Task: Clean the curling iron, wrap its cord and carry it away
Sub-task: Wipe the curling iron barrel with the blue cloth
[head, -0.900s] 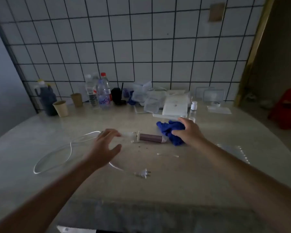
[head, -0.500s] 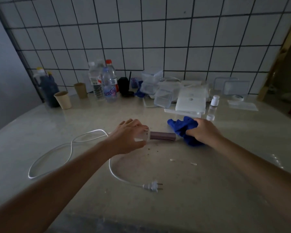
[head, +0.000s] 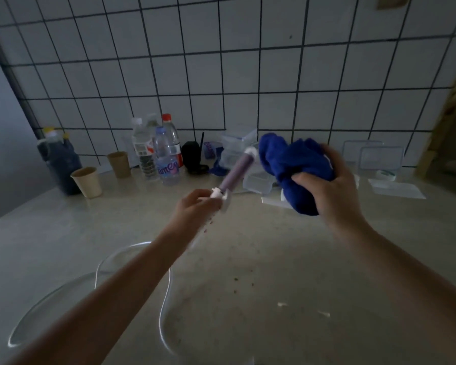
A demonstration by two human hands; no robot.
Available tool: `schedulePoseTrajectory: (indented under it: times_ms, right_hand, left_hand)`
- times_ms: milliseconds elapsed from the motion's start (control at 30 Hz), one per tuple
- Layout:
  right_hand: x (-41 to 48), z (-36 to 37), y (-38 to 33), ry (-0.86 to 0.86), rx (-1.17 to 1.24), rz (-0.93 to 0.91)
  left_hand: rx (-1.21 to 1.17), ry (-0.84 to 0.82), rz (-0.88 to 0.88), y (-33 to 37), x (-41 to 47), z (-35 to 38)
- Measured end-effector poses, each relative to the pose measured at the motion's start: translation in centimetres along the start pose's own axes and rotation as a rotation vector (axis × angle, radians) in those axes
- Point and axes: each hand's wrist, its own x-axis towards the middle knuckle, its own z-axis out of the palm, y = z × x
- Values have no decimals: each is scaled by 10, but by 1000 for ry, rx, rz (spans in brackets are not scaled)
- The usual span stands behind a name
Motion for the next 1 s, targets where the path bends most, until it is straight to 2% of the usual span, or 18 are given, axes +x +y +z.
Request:
schedulePoseTrajectory:
  times_ms: [133, 233, 333, 433, 567, 667, 767, 867, 933, 1000]
  right_hand:
    - [-1, 36, -2, -133, -50, -70]
    - [-3, 52, 15, -320, -122, -77]
    - [-3, 57, 27, -384, -157, -101]
    - [-12, 60, 30, -434, -157, -145]
    - [-25, 68, 30, -565, -147, -97]
    - [-29, 68, 27, -632, -88, -55]
    - [-31, 71, 23, -610, -60, -20]
    - [-40, 74, 20, -621, -164, -80]
    - [-48, 79, 18, -729, -289, -143]
    - [-56, 83, 20, -839, -360, -179]
  left_hand:
    - [-479, 28, -271, 7, 15, 22]
    - [-614, -41, -320, -8, 9, 32]
    - [-680, -82, -351, -27, -1, 32]
    - [-707, -105, -355, -29, -9, 36]
    - [-788, -185, -368, -22, -16, 39]
    - [-789, -169, -341, -20, -17, 37]
    - [-756, -134, -303, -14, -19, 36]
    - [-702, -13, -234, -13, -18, 39]
    - [-588, 146, -162, -19, -15, 37]
    - [-596, 173, -217, -23, -15, 35]
